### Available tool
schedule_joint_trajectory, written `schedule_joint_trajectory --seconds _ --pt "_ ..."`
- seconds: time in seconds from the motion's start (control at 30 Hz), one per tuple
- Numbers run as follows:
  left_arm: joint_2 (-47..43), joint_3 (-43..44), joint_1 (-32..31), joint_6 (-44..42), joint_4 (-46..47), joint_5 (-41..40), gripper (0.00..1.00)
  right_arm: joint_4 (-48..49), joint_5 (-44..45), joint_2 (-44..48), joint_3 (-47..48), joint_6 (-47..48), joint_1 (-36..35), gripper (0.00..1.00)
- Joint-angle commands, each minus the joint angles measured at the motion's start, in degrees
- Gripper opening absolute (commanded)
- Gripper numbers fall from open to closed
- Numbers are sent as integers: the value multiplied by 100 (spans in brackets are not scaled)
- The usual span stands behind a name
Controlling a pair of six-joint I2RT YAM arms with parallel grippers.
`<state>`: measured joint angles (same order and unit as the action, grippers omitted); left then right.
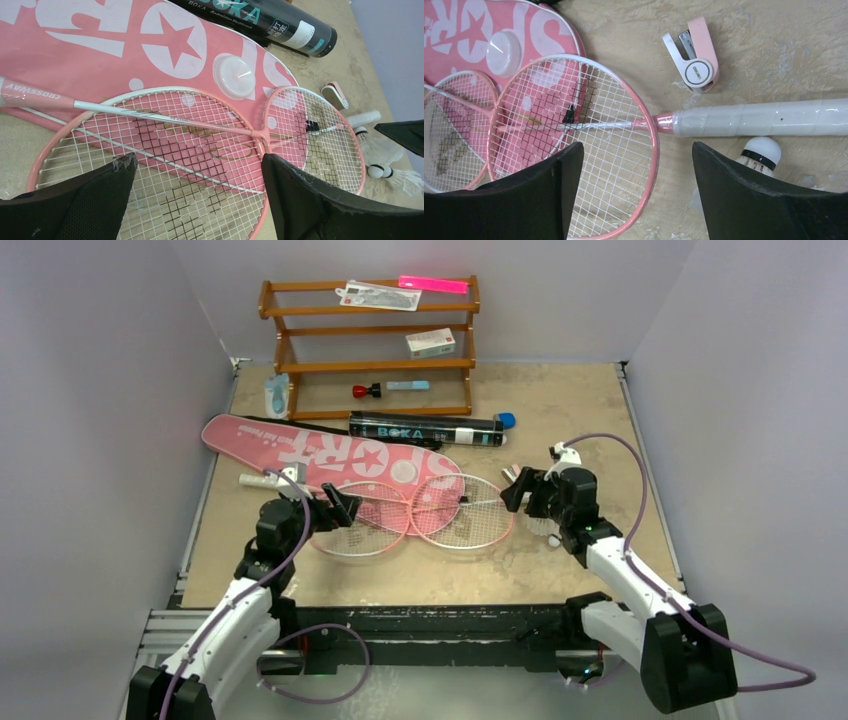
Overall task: Pack up the badminton gear
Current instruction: Adjust the racket at the center of the board.
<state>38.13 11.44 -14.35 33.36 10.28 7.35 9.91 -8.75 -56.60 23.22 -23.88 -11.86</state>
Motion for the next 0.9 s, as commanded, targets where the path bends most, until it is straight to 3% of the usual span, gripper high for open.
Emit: schedule_joint_trajectory --seconds 0.0,0.33,0.67,0.87 --pt "-41 -53 -15 -76 305 76 93 216 -105 -223 223 31 -27 81" --pt "101 -2 -15 -14 259 -21 92 -705 -596 -804 602 -839 -27 81" --pt "492 189 -15 77 124 -321 89 -1325 -357 -1097 789 -994 -21 66" --pt "317 91 -15 105 176 -305 87 -1333 -374 -913 686 -1074 -18 67"
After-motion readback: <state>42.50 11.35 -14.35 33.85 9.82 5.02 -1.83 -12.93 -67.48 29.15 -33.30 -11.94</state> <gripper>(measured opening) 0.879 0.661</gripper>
